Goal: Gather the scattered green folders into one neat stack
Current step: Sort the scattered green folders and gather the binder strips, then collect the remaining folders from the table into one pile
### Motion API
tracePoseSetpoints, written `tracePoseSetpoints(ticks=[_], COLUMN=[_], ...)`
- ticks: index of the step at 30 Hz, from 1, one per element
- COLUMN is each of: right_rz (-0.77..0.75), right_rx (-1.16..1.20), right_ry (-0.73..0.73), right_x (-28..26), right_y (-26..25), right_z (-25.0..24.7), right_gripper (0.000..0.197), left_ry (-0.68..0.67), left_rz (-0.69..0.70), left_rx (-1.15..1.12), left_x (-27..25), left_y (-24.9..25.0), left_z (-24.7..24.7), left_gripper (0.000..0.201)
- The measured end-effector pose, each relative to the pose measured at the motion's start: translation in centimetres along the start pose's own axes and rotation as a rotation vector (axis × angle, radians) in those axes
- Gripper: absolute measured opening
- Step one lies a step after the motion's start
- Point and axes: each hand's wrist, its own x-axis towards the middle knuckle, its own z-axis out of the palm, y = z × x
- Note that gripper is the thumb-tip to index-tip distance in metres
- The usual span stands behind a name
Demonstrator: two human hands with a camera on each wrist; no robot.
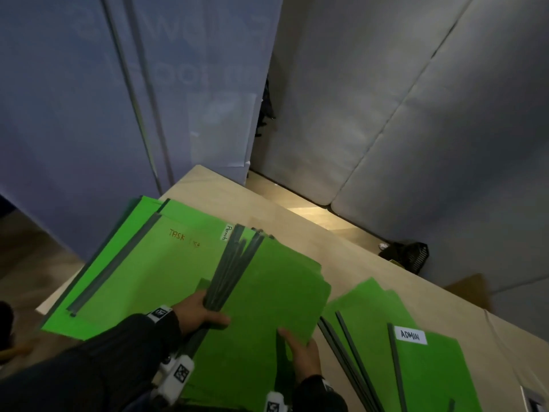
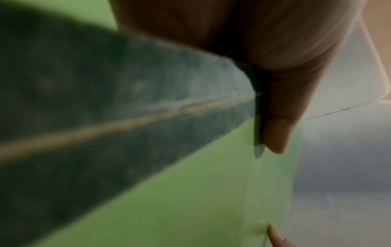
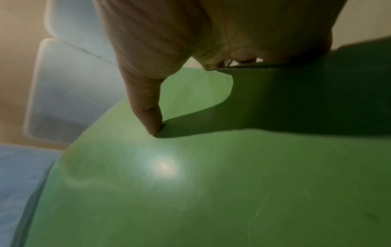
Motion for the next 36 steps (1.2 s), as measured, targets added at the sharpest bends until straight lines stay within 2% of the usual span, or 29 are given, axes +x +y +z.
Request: tracePoseSetpoints(ticks=[2, 4, 7, 9, 12, 15, 17, 19, 23, 25, 27, 29, 30, 33, 36], right_rz=[0.002, -0.02, -0.057, -0.073, -0.095, -0.093, -0.069, -0.063, -0.088, -0.108, -0.161, -0.219, -0.262, -0.395, -0.418], right_rx=[-0.006, -0.01, -0.044, -0.112, -0.209, -0.367, -0.451, -0.565, -0.643, -0.628, -0.596, -0.515, -0.494, -0.563, -0.657], right_ry=[-0.018, -0.036, -0.166, -0.205, -0.255, -0.299, -0.325, -0.334, -0.333, -0.369, -0.361, -0.287, -0.225, 0.021, 0.34], right_x=[-1.7, -2.5, -2.4, -2.2, -1.6, -0.8, -0.7, -0.5, 0.0, -0.4, -0.2, 0.4, 0.7, 1.6, 1.9], right_y=[-1.9, -3.2, -4.2, -4.6, -4.4, -4.2, -4.5, -4.5, -3.5, -3.4, -3.4, -3.4, -3.3, -3.1, -2.0], right_z=[0.7, 1.4, 3.6, 6.5, 11.9, 16.8, 19.2, 21.0, 22.2, 21.3, 19.0, 15.5, 13.3, 4.4, -5.6], right_gripper=[0.093, 0.074, 0.04, 0.03, 0.032, 0.04, 0.041, 0.045, 0.059, 0.049, 0.041, 0.049, 0.049, 0.041, 0.043], left_ry=[0.002, 0.078, 0.238, 0.321, 0.463, 0.555, 0.571, 0.561, 0.534, 0.526, 0.578, 0.67, 0.673, 0.511, 0.331], left_rz=[0.028, 0.109, 0.184, 0.18, 0.103, 0.025, -0.058, -0.145, -0.215, -0.257, -0.266, -0.177, -0.113, 0.076, 0.246], left_rx=[-0.028, 0.002, 0.132, 0.187, 0.372, 0.454, 0.574, 0.746, 0.952, 1.005, 1.049, 1.133, 1.192, 1.302, 1.258], left_x=[-0.7, -0.3, -0.3, 0.0, 0.7, 1.6, 2.1, 2.5, 3.3, 3.6, 3.8, 4.1, 4.4, 6.3, 8.8], left_y=[0.6, 0.9, 2.0, 1.7, 0.6, -0.2, -0.7, -1.9, -3.0, -2.8, -2.5, -1.8, -1.3, 0.8, 1.6], left_z=[-1.5, -3.5, -6.6, -9.3, -13.6, -17.1, -18.8, -19.8, -20.8, -20.8, -19.8, -17.5, -15.8, -8.4, 0.4], left_gripper=[0.089, 0.096, 0.084, 0.077, 0.082, 0.088, 0.09, 0.102, 0.106, 0.104, 0.098, 0.094, 0.096, 0.103, 0.099])
